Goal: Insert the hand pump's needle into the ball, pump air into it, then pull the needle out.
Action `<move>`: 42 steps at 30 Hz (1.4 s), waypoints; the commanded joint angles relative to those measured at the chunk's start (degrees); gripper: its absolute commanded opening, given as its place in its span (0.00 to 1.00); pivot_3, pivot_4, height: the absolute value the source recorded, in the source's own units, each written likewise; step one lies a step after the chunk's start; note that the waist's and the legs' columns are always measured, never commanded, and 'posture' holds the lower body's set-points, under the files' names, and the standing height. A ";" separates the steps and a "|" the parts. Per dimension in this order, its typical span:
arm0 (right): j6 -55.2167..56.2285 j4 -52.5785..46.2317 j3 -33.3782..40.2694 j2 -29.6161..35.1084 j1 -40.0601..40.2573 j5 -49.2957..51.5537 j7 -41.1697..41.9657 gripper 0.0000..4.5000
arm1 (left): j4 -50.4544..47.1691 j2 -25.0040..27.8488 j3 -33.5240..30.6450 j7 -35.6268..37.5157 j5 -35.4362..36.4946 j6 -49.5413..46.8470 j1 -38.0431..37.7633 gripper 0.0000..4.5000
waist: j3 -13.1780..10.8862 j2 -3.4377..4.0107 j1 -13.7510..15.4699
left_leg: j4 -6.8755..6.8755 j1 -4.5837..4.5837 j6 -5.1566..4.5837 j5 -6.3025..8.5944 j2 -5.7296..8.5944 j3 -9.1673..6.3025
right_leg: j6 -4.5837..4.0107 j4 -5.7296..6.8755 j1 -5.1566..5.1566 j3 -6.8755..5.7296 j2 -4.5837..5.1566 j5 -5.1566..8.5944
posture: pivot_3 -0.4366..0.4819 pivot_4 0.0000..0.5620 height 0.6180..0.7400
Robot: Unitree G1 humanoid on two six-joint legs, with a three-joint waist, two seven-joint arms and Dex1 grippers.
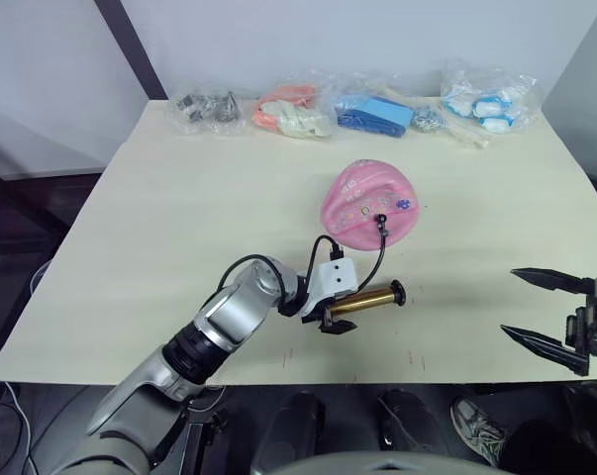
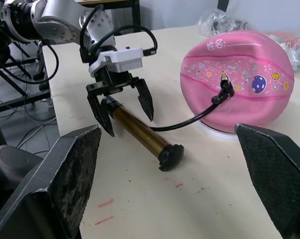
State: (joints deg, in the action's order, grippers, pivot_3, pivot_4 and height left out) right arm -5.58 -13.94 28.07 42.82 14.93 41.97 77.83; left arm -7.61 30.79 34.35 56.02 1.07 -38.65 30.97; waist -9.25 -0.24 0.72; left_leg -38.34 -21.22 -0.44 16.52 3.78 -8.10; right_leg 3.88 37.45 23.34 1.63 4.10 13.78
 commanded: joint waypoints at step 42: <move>-28.34 -22.82 -11.16 -18.89 -8.96 42.33 -72.08 1.00 | 4.04 -17.64 -19.89 1.15 19.56 20.74 -9.89 0.22 | 0.02 0.02 -0.07 | -0.04 0.06 0.02 -0.01 0.00 0.19 | -0.02 0.23 0.10 0.29 0.02 -0.01 | 0.48 0.27 1.00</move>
State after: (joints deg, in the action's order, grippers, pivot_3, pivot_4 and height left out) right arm -33.76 -35.49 16.74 24.09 7.03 79.97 10.09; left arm -3.14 13.74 15.82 56.69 18.65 -19.61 21.05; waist -9.23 -0.21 0.65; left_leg -38.37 -21.16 -0.43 16.51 3.78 -7.90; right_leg 3.86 37.68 23.44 1.94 4.12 13.77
